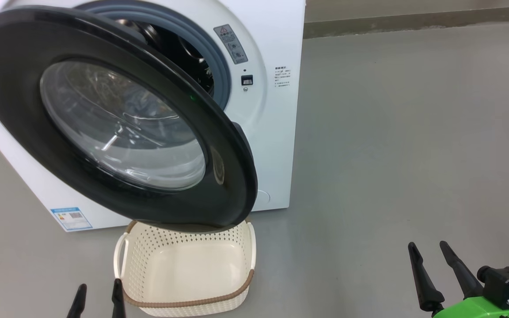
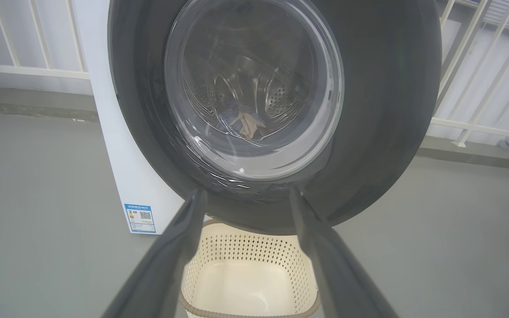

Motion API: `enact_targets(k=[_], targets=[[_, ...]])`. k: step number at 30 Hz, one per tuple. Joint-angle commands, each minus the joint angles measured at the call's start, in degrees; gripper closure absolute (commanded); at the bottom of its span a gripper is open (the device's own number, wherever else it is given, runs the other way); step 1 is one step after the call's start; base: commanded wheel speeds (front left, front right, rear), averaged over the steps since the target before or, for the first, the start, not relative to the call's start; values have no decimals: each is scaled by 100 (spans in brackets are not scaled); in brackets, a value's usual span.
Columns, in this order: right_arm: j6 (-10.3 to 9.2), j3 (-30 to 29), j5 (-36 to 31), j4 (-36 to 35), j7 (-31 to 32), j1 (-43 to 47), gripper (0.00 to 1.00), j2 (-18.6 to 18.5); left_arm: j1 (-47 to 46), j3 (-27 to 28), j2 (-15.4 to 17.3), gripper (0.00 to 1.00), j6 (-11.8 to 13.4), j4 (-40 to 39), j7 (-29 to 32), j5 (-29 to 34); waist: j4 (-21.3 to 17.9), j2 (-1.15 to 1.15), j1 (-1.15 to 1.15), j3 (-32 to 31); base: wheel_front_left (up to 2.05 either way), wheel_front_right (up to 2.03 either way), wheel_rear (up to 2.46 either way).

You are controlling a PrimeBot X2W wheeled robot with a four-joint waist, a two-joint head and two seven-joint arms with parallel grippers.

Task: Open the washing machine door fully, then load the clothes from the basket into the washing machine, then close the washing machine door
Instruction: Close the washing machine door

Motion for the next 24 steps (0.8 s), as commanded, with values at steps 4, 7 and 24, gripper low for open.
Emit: enact_targets(k=[4,7,24], targets=[[25,70,-54,-184,-70,-213,0,-99,-258,116,53,0,53,-81,-42,74,42,0,0,15,0,0,0],[25,27,-66,-229,-142,-279,83,-86,-312,70,44,0,45,-82,-28,79,105,0,0,47,0,0,0],[25,1365,95,-322,-183,-2235,100,-486,-976,-458,-109,0,-266,222,28,159,796,0,0,364,0,0,0]])
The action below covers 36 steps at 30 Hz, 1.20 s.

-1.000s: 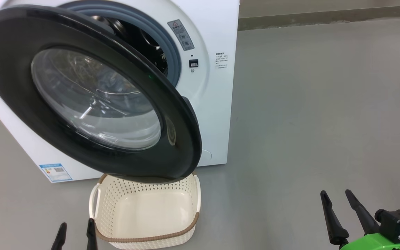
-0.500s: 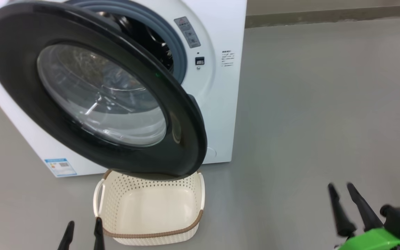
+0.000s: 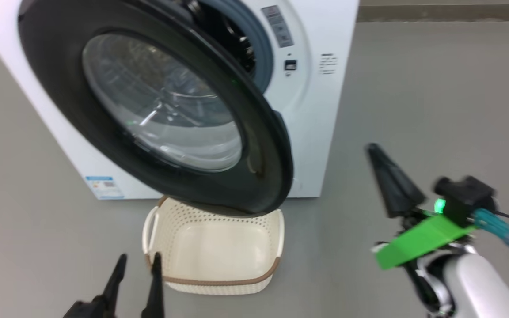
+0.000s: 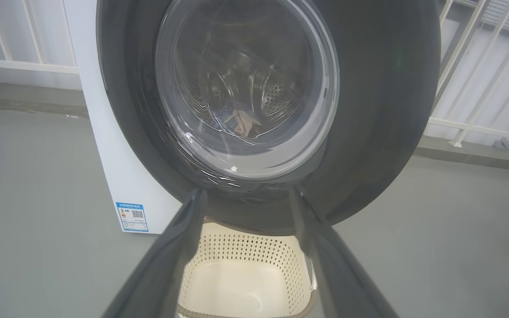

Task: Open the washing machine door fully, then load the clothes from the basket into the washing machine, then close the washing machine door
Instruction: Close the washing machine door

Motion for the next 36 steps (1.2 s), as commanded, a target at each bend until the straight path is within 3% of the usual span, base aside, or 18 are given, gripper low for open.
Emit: enact_targets(k=[1,11,26,36], targets=[[25,286,64,-79,0,-307,100,-31,-327,142,-2,0,-40,-61,-37,56,223,0,-1,120,0,0,0],[25,1540,617,1067,-108,-1168,100,-48,-840,-128,-273,0,-266,392,-164,68,863,0,-1,196,0,0,0],[25,2278,1611,3631,-737,-2095,100,236,-1107,-343,-395,0,-440,774,-244,87,1272,0,-1,326,0,0,0],[25,2682,2023,4681,-1097,-2649,100,293,-1340,-433,-500,0,-511,898,-274,87,1438,0,-1,526,0,0,0]])
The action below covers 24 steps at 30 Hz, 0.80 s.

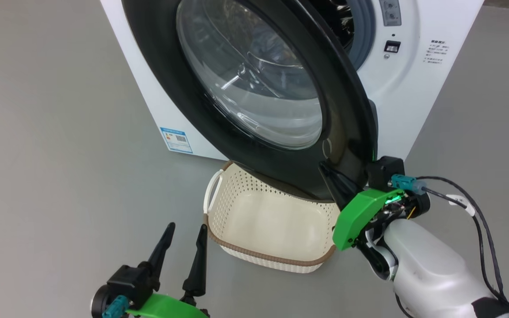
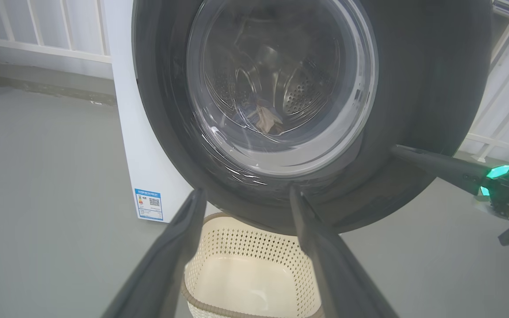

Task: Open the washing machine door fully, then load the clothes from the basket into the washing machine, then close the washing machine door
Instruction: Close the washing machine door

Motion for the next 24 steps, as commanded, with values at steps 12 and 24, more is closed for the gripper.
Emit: enact_targets(k=[12,24], targets=[[25,344,344,518,-276,-647,100,-8,-335,201,-42,0,-63,4,-81,85,48,0,0,208,0,0,0],[25,9,479,750,-301,-1076,100,-191,-402,248,-127,0,-104,-69,-83,130,38,0,0,499,0,0,0]])
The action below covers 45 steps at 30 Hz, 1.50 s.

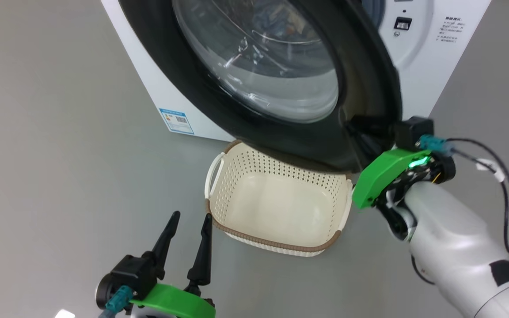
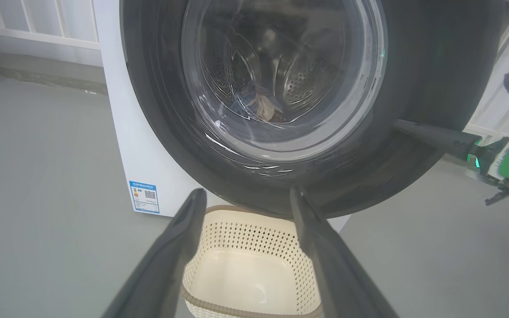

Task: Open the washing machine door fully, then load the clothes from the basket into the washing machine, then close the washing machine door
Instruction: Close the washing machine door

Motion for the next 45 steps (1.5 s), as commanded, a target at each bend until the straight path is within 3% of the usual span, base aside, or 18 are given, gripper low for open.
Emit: enact_targets(k=[1,12,24,33,45], targets=[[-2,-130,71,-37,-77,-217,100,-39,-205,200,26,0,-9,-165,-60,57,7,0,0,106,0,0,0],[-2,-617,-2,379,-78,-903,100,-31,-383,214,-21,0,-35,-172,-61,40,174,0,0,521,0,0,0],[-2,-1172,-276,763,-78,-1585,100,-281,-515,-22,-35,0,40,-241,-61,-242,570,0,0,710,0,0,0],[-2,-1661,-451,820,-78,-1733,100,-574,-551,-158,-36,0,114,-231,-61,-358,833,0,0,689,0,0,0],[-2,-1760,-578,774,-79,-1584,100,-452,-502,-172,-36,0,125,-218,-61,-371,868,0,0,608,0,0,0]])
